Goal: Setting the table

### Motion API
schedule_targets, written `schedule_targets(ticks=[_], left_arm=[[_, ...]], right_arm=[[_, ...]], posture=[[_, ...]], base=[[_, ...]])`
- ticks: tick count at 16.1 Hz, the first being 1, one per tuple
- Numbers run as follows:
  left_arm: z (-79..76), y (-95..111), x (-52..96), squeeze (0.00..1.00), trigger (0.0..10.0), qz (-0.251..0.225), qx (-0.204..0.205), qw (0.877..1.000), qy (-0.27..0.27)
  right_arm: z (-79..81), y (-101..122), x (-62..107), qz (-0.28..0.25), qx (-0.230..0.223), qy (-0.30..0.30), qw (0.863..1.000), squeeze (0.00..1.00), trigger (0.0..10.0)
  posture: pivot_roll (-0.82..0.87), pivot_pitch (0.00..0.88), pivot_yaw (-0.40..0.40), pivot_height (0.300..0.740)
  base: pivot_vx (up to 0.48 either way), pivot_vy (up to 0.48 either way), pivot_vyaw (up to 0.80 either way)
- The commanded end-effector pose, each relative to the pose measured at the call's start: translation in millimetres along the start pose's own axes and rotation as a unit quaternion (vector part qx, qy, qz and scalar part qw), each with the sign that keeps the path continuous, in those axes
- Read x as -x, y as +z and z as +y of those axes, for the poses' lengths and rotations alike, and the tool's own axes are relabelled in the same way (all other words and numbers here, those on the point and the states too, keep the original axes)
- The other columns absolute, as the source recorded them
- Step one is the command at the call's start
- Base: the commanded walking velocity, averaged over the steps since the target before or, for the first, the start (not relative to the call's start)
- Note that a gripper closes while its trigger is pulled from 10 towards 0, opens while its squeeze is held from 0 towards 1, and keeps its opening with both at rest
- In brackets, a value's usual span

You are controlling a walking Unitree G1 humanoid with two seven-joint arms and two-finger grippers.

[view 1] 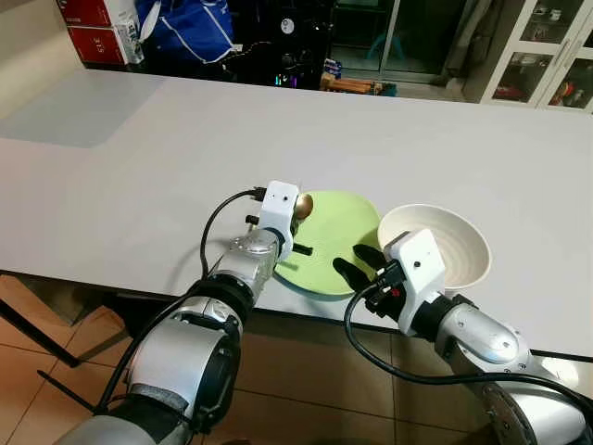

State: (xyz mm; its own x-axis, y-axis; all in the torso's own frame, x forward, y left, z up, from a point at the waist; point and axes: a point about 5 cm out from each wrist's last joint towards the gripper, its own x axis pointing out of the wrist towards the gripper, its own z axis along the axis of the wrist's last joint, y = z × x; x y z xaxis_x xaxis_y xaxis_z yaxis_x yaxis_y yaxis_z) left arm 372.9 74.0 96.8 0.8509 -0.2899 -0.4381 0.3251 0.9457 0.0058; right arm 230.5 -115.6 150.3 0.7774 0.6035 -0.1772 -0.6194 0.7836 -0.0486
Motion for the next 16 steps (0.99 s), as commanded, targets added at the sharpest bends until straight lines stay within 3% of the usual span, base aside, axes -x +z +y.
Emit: schedule_targets(ticks=[1, 12, 15, 16], left_arm=[[-1.8, 7.3, -0.7, 0.44, 10.0, -0.007, -0.008, 1.0, -0.003], [-1.4, 8.4, -1.0, 0.45, 10.0, -0.008, -0.001, 1.0, 0.004], [-1.3, 8.3, -1.0, 0.51, 10.0, -0.008, -0.004, 1.0, 0.003], [-1.7, 8.4, -1.0, 0.57, 10.0, -0.008, -0.005, 1.0, 0.001]], right_arm=[[1.6, 7.3, 0.3, -0.01, 0.013, -0.002, 1.0, 0.0, 10.0], [1.8, 12.0, 0.7, -0.014, 0.015, -0.007, 1.0, 0.0, 10.0], [1.8, 12.9, 1.1, -0.014, 0.016, -0.007, 1.0, 0.0, 10.0], [1.7, 13.0, 1.1, -0.014, 0.016, -0.007, 1.0, 0.0, 10.0]], posture=[[-0.02, 0.0, 0.035, 0.74], [-0.03, 0.0, 0.04, 0.74], [-0.03, 0.0, 0.04, 0.74], [-0.03, 0.0, 0.04, 0.74]], base=[[0.0, 0.0, 0.0], [0.0, 0.0, 0.0], [0.0, 0.0, 0.0], [0.0, 0.0, 0.0]])
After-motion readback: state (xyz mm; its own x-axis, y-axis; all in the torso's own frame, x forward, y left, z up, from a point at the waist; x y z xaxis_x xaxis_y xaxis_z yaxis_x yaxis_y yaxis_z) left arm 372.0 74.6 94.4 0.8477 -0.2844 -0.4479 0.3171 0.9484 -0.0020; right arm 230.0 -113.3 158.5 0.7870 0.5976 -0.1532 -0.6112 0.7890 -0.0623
